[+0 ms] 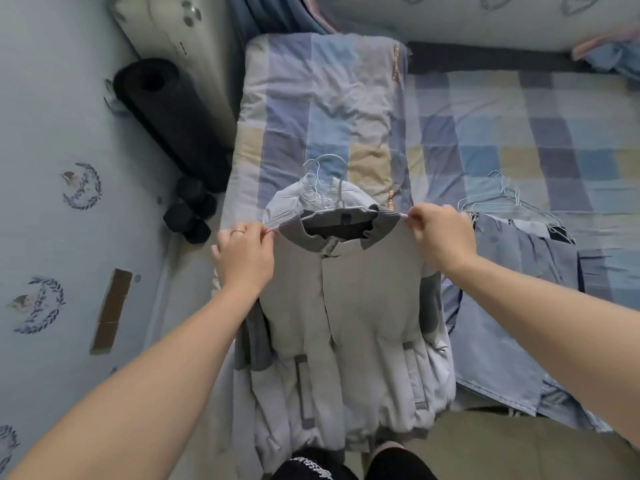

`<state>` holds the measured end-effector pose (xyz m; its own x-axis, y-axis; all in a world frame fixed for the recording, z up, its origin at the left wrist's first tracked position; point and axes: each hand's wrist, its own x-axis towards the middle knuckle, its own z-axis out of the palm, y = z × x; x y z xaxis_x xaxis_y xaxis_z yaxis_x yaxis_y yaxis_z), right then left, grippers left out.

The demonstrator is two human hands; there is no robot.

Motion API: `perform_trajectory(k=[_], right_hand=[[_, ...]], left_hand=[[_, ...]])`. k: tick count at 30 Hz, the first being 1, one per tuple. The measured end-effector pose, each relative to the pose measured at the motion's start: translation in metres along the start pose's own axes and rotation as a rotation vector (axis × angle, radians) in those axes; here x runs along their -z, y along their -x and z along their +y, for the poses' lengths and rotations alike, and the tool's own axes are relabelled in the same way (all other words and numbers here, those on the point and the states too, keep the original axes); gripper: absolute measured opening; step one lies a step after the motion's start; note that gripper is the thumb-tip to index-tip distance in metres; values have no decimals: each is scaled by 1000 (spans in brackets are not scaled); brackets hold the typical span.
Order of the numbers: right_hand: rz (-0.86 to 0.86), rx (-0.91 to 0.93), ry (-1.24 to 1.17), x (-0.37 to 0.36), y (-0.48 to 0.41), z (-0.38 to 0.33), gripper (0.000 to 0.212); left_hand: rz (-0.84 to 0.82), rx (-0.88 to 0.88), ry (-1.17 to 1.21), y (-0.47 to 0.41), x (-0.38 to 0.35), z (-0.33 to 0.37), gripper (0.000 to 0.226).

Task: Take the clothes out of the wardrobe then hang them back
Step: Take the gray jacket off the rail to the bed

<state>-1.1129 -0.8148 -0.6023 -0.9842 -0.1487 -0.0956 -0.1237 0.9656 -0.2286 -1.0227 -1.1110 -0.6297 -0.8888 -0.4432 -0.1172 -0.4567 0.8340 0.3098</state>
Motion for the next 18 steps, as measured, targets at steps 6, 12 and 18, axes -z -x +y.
perform_trajectory(k=[6,12,18], right_hand=[[-238,-50,-186,-86,-61,7,49],[-449,-149,-180,-137,-35,7,71],[-457,-154,-211,-108,19,-3,68]], left_hand=[[-118,132,229,-57,-77,2,40],[-385,110,144,-26,-126,-1,69],[-430,-73,37,11,-106,12,71]])
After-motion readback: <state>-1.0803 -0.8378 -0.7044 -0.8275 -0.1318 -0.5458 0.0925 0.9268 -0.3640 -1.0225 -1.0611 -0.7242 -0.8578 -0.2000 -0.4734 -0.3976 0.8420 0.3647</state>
